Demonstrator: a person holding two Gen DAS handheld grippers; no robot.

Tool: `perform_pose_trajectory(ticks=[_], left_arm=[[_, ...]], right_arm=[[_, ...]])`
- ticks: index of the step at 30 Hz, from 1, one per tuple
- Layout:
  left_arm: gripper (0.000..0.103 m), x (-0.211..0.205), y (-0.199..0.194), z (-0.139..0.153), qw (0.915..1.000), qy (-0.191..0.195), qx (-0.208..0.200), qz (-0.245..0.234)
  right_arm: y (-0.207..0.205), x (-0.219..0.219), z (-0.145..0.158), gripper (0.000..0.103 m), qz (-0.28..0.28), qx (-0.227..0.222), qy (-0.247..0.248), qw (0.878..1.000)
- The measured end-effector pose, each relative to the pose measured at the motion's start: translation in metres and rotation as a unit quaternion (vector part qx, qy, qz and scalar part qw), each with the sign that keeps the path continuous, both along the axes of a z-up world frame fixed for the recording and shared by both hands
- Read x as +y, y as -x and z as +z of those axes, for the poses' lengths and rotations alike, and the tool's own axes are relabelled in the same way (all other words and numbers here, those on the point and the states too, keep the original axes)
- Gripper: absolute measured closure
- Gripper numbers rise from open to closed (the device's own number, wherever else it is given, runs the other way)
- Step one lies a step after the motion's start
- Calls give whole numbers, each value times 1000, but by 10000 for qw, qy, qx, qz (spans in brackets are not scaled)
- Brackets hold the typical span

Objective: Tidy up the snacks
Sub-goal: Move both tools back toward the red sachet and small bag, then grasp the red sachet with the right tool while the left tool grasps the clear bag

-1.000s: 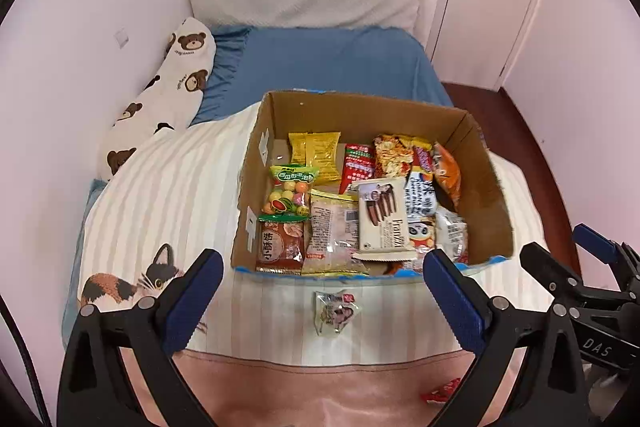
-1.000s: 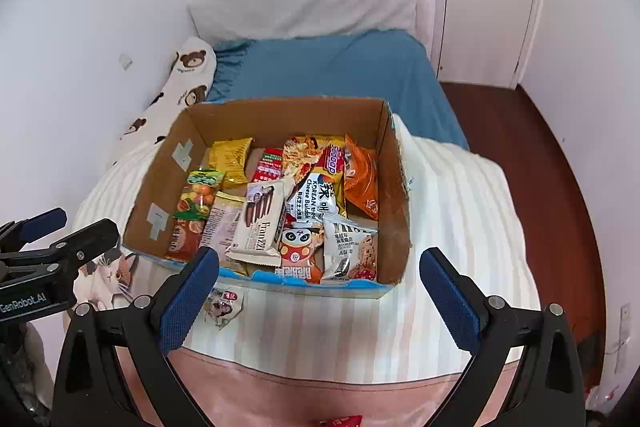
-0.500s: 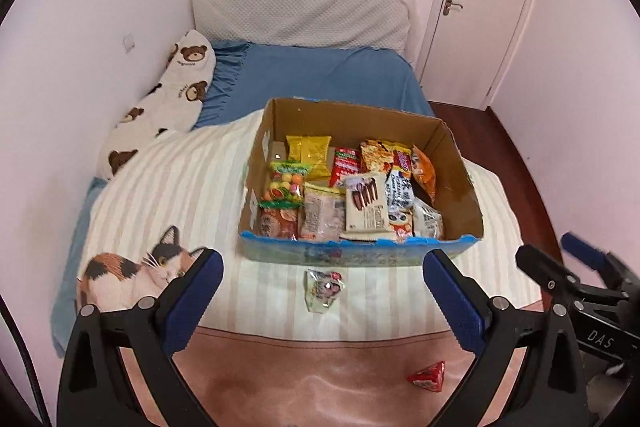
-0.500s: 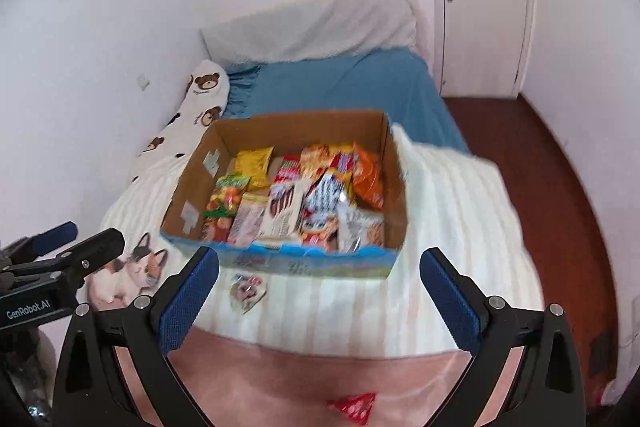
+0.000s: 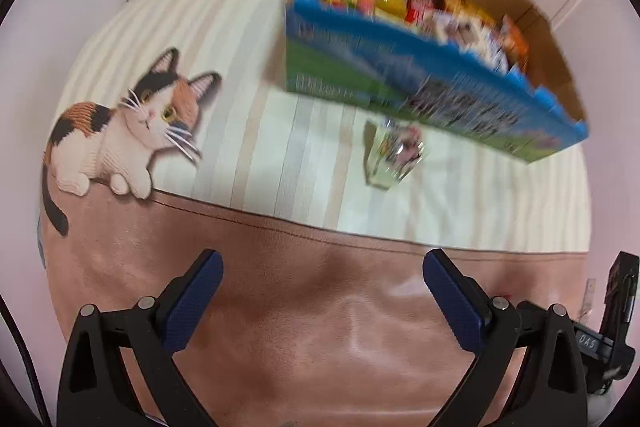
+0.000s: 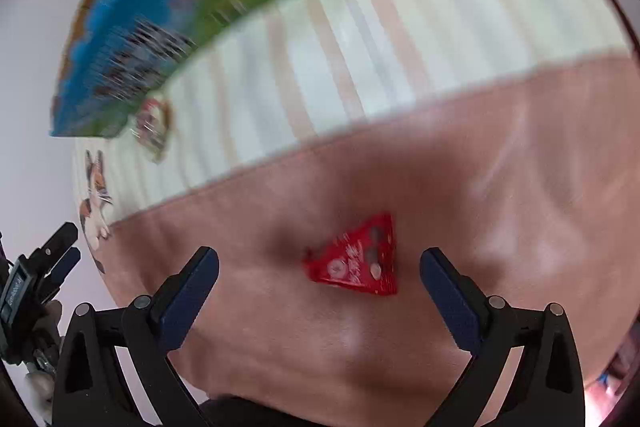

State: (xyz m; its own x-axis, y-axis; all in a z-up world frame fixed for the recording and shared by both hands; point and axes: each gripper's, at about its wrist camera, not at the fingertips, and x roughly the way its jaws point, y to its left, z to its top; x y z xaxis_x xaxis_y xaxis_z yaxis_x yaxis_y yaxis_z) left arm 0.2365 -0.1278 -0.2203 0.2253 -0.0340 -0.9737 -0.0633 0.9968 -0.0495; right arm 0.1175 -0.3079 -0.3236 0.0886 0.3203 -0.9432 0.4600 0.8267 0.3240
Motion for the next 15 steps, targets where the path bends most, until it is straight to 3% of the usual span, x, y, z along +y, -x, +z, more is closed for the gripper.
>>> perform_pose_trajectory(ticks=[4,6,8,10,15], left_arm=[[1,-7,-9,-24,9995,-65,265,-161],[1,-13,-16,-34,9991,-42,336,-272],[1,-19,-25,-41,9987,-43,354,-357],[1,-27,-37,-48,9983,10,376,-442],[2,-49,-70,-55,9973,208,293,-635]], right_arm=[[14,3,-42,2,-249,364,-321,9985],[20,3,-51,5,-467,308,-355,9978],[19,6,-49,26,-464,194,-141,9986],[17,9,-45,39,-421,83,20,9991],[20,17,-42,42,-396,-5,163,9991]])
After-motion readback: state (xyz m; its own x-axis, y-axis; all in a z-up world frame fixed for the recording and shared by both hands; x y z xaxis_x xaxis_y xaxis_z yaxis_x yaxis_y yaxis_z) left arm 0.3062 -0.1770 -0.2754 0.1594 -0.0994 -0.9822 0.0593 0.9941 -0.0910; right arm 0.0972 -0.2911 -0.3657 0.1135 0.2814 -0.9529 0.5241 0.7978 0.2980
